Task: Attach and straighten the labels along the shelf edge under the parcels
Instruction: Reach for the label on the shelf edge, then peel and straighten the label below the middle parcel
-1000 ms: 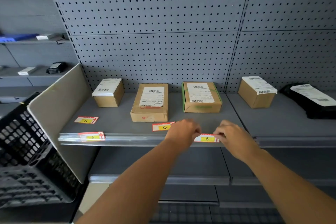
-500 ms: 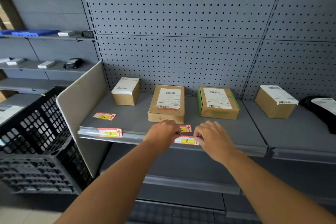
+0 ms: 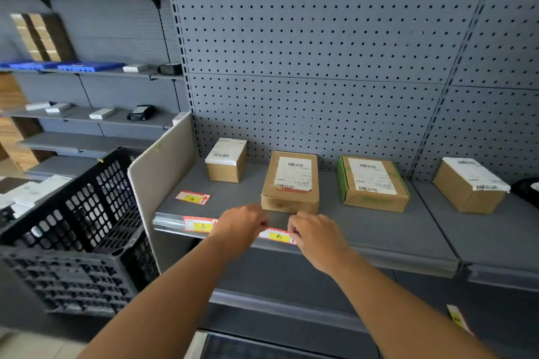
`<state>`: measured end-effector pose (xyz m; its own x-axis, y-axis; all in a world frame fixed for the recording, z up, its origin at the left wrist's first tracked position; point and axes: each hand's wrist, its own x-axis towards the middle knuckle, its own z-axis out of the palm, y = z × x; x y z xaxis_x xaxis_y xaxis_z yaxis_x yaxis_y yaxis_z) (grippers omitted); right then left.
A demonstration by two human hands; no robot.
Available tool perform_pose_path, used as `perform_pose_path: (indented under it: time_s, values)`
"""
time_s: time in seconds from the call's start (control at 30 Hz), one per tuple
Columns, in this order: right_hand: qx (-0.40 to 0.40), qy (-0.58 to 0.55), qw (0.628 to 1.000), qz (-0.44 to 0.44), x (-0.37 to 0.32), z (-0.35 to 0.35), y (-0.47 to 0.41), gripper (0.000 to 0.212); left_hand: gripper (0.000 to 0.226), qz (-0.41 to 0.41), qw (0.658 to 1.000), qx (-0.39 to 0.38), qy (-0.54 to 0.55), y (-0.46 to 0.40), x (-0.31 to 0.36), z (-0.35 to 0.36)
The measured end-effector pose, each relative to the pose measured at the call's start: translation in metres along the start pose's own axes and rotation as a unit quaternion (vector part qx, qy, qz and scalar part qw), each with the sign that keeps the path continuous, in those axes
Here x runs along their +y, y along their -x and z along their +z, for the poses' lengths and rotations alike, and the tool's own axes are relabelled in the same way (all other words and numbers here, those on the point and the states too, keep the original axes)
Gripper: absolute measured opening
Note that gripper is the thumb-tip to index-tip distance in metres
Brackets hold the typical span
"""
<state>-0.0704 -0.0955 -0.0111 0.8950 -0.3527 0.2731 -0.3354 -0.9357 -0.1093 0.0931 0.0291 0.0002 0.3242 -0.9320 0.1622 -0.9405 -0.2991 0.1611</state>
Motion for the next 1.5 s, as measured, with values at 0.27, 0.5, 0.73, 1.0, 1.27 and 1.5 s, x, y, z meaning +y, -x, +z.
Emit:
perform_pose_path:
  time_s: [0.27,0.5,0.73,1.0,1.27,1.5]
  values:
    - [-0.016,0.019,1.0,-0.002,-0.002,0.001,-0.005,0.007,0.012,-0.023,1.0,0.005,0.009,0.004,0.0,0.001]
    - [-0.021,0.023,1.0,0.0,-0.005,0.0,-0.007,0.006,0.015,-0.038,0.999,0.007,0.013,0.004,0.002,0.005]
    - [-0.01,0.007,1.0,0.003,-0.004,0.0,-0.004,0.006,0.014,-0.028,0.999,0.019,0.025,0.007,0.001,0.004]
    - [0.009,-0.044,0.994,0.097,0.053,-0.011,0.001,0.024,0.021,-0.065,0.993,0.051,0.079,-0.003,0.002,0.005]
    - [-0.106,-0.078,0.985,0.113,0.079,-0.012,-0.006,0.051,0.024,-0.053,0.996,0.026,0.062,-0.038,0.039,0.02]
    - [-0.129,-0.148,0.968,0.158,0.084,-0.008,-0.014,0.039,0.029,-0.054,0.998,-0.006,0.03,-0.057,0.043,0.029]
